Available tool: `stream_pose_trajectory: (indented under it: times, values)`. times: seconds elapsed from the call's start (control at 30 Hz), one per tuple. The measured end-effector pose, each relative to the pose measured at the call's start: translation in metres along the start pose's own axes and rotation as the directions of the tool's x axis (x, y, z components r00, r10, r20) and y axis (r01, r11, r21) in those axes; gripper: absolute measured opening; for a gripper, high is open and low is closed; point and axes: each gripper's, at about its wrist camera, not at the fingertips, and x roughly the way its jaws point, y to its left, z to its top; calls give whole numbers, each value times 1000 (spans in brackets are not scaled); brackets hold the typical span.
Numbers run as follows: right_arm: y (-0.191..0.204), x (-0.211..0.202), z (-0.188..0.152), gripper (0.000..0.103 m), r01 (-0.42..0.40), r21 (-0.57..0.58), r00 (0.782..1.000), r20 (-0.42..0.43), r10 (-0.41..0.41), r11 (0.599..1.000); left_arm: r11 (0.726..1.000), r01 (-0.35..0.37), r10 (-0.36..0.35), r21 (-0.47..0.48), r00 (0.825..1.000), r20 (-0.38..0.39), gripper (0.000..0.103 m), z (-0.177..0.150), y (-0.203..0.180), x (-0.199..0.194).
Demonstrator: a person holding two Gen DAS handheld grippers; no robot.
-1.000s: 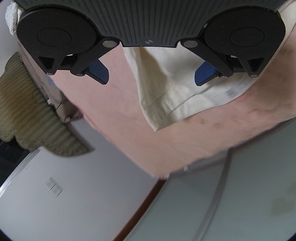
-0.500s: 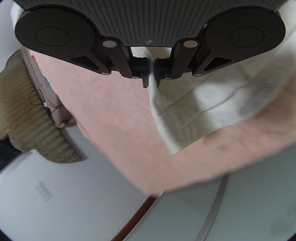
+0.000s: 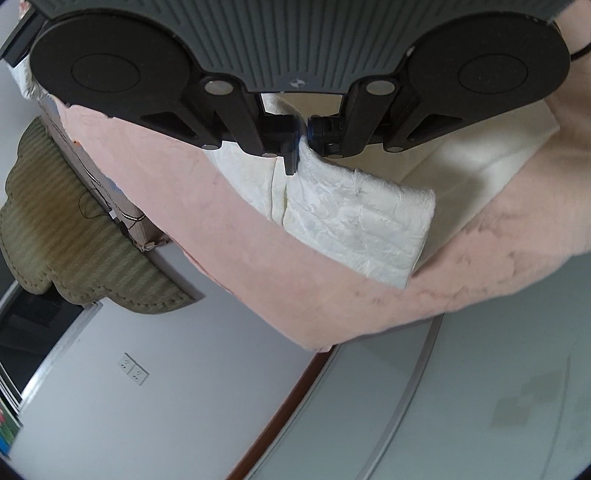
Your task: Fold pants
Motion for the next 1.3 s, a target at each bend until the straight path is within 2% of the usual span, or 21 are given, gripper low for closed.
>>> stream_pose_trajectory:
  times: [0.03,0.13,0.23,0.37,0.47,0.57,0.63,0.73,0.83,1.0,1.1,1.17,1.23,1.3]
  values:
    - [2,0,0,11,1,3,1000,-12,-1,1000,1000,-1,1,-4,1000,-4,3,1,0,2]
    - [6,-12,1,7,-16,14,1000,-20,16,1000,1000,-9,9,2,1000,1,3,4,0,1]
    - [6,-36,0,6,-64,76,998,-16,65,995,1000,-5,5,31,1000,19,3,4,1,-9]
    - [12,-80,-5,6,-152,163,988,-2,155,975,997,5,-4,73,1000,-13,3,-3,10,-25]
    - [32,-102,-11,6,-216,173,975,-10,221,961,992,-16,19,123,999,-27,3,-16,21,-34]
    - [54,-105,-19,6,-232,142,970,-42,240,962,985,-69,81,160,994,-70,3,-32,31,-29]
    - [59,-107,-22,6,-235,163,969,-43,245,958,980,-102,119,171,989,-90,3,-40,35,-24]
    - [55,-119,-19,6,-235,200,970,-20,244,951,973,-106,117,206,992,-43,3,-42,30,-36]
    - [49,-131,-20,6,-271,244,961,10,277,931,962,-119,121,244,993,7,5,-39,24,-44]
    - [63,-125,-21,6,-314,252,946,-4,325,916,956,-183,197,228,979,-42,8,-44,32,-23]
    - [67,-121,-23,6,-301,265,949,-9,314,916,949,-224,234,222,972,-17,10,-51,35,-21]
    - [68,-116,-25,5,-295,291,951,-4,310,910,931,-260,261,256,965,32,15,-54,28,-25]
    - [71,-113,-31,5,-293,323,951,1,310,900,895,-317,308,314,948,80,19,-60,18,-23]
    - [72,-115,-33,6,-288,353,952,7,306,890,858,-364,355,363,930,93,23,-67,12,-20]
